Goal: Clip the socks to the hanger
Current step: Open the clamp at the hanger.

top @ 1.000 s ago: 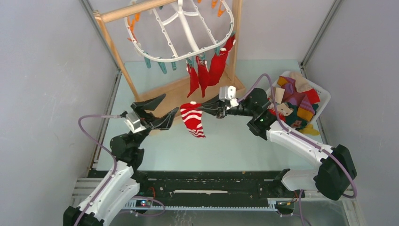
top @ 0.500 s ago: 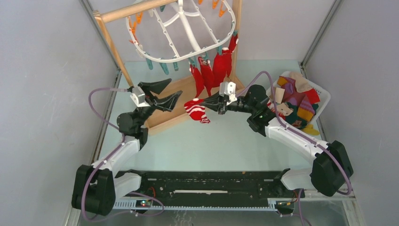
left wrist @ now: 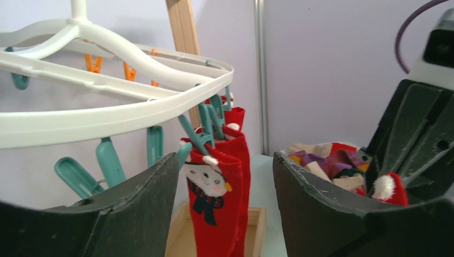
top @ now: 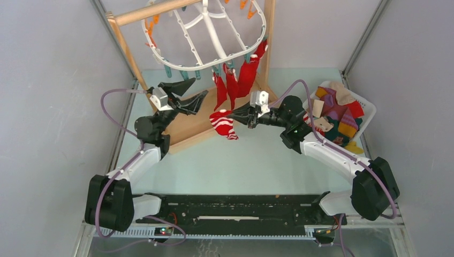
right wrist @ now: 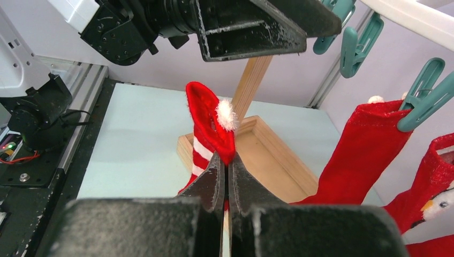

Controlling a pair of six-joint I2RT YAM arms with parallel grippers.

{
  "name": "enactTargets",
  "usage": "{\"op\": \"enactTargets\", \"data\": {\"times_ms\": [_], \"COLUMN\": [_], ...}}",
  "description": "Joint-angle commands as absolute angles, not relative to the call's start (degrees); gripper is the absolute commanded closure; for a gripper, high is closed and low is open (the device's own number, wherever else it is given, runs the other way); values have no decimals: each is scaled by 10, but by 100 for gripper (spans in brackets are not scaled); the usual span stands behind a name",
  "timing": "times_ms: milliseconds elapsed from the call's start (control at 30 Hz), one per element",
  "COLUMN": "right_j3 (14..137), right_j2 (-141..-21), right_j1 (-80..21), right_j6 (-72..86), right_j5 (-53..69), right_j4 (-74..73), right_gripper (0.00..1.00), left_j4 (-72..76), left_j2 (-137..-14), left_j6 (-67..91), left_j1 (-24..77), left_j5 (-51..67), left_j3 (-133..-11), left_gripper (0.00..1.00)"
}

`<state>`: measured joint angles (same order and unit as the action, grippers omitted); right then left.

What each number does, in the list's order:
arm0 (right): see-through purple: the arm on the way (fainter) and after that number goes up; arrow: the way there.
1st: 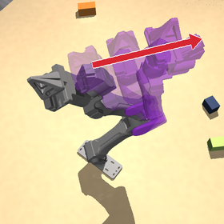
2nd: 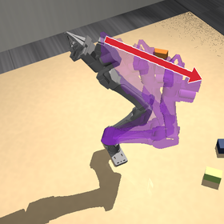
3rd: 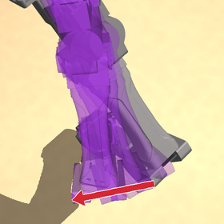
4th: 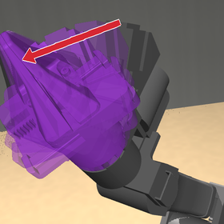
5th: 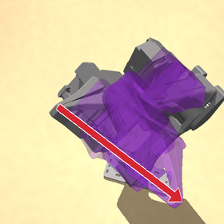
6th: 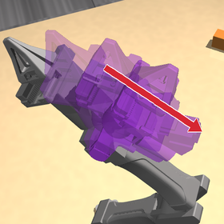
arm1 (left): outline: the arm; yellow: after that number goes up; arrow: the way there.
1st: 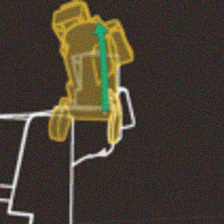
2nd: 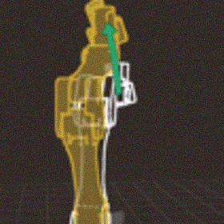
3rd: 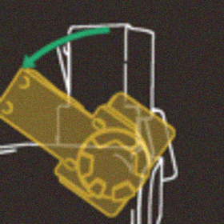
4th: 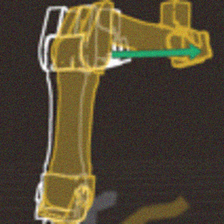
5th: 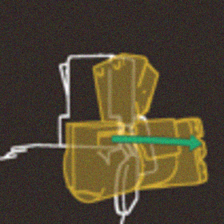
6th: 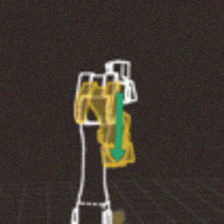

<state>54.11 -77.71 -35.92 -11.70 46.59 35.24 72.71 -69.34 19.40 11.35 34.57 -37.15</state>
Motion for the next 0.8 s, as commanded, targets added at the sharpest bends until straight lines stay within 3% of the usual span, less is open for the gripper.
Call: {"op": "enactTargets", "data": {"times_ms": [0, 300, 767], "right_j3": [542, 542, 542], "right_j2": [-783, -783, -781], "right_j1": [-355, -354, -352], "right_j6": [-102, -100, -99], "right_j5": [461, 462, 462], "right_j4": [387, 388, 388], "right_gripper": [100, 100, 100], "left_j4": [688, 664, 672], "left_j2": [-687, -697, -740], "left_j6": [138, 118, 126], "left_j1": [106, 99, 99], "left_j5": [319, 317, 327], "left_j3": [-405, -421, -465], "left_gripper": [31, 31, 42]}}
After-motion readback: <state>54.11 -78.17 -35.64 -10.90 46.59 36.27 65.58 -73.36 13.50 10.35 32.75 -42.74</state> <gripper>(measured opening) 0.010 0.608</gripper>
